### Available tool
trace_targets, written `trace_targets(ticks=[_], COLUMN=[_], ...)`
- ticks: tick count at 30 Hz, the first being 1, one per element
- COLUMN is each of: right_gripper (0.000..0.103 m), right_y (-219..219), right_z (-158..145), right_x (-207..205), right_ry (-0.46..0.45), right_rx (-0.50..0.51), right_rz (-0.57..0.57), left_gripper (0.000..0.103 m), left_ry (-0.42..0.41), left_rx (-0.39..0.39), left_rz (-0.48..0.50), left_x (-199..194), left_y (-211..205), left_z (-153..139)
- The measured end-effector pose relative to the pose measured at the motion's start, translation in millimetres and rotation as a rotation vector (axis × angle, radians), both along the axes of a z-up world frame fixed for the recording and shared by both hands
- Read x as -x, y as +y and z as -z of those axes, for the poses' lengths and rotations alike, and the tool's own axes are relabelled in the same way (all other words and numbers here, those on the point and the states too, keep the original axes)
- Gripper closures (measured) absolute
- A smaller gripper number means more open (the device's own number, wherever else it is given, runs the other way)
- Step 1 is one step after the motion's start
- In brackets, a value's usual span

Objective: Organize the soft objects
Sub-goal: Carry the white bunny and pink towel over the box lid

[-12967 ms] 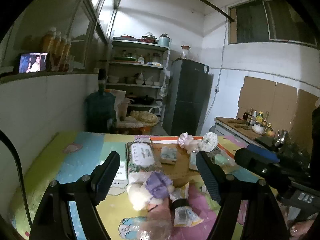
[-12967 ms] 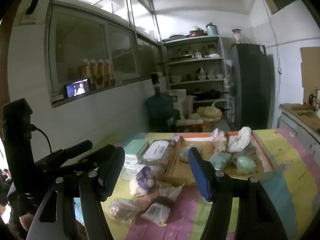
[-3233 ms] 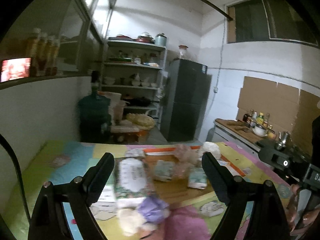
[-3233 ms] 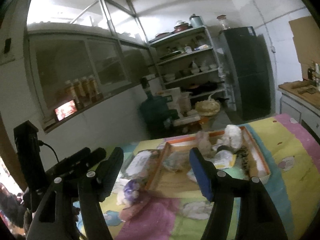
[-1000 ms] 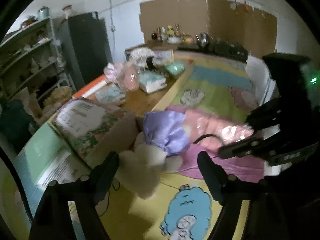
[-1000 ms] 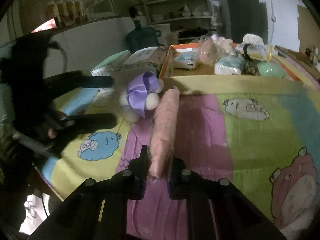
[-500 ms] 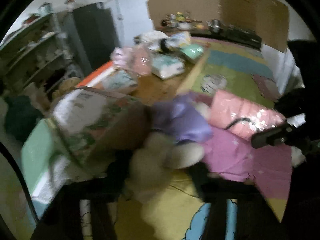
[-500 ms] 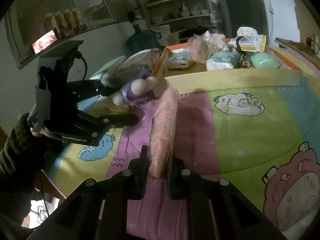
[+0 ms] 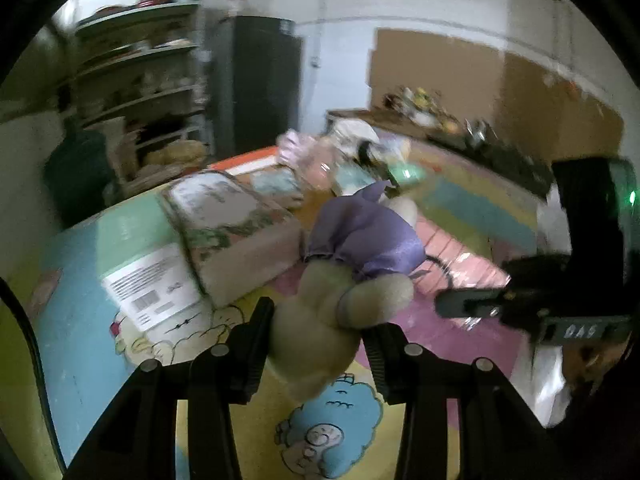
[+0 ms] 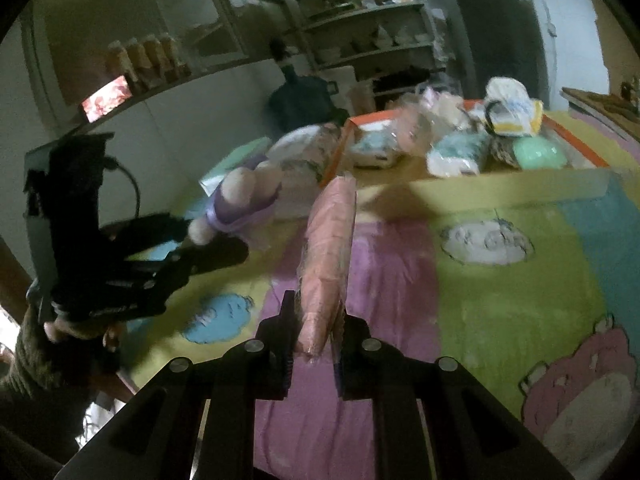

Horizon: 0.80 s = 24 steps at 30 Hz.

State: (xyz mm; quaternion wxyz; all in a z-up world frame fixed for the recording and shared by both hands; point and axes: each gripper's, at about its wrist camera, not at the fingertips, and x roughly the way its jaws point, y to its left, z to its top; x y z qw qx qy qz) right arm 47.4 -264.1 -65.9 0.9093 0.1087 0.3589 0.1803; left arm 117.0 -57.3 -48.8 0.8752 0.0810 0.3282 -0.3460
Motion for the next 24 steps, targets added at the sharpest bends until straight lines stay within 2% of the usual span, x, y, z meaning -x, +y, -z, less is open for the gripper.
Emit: trace_targets(ticks=[3, 6, 9, 17, 24], right_gripper=[0.088, 0.088, 0.088, 0.088, 0.088], right_y=[3.9, 1.0, -8.3, -41.9, -77.5], right_z=[-9.9, -22.4, -36.4, -64.1, -74.9], right_x=[-7.4, -16.5, -24.8, -42.3, -57.3], right_ry=[-0.027, -0.059, -0.093, -0.153, -0.180], right_rx=[-0.006, -0.016, -0.020, -0.018, -0.005], right_rz=[-0.018, -0.014, 0.003, 0.066, 0.116], left_gripper=[0.059, 0.059, 0.059, 0.059, 0.059], left_ry=[-0.018, -0.060, -0.069, -0.044, -0.039], left_rx=[0.057, 0.079, 0.125, 0.244, 0.289], left_rz=[-0.085, -0.138, -0.180, -0.263, -0.327], left_x=[5.1, 7.9, 5.9, -15.0, -35.2], left_y=[4.2, -0.9, -11.7, -54.0, -83.0], left_z=[-17.9, -32.4, -42.6, -53.4, -58.7])
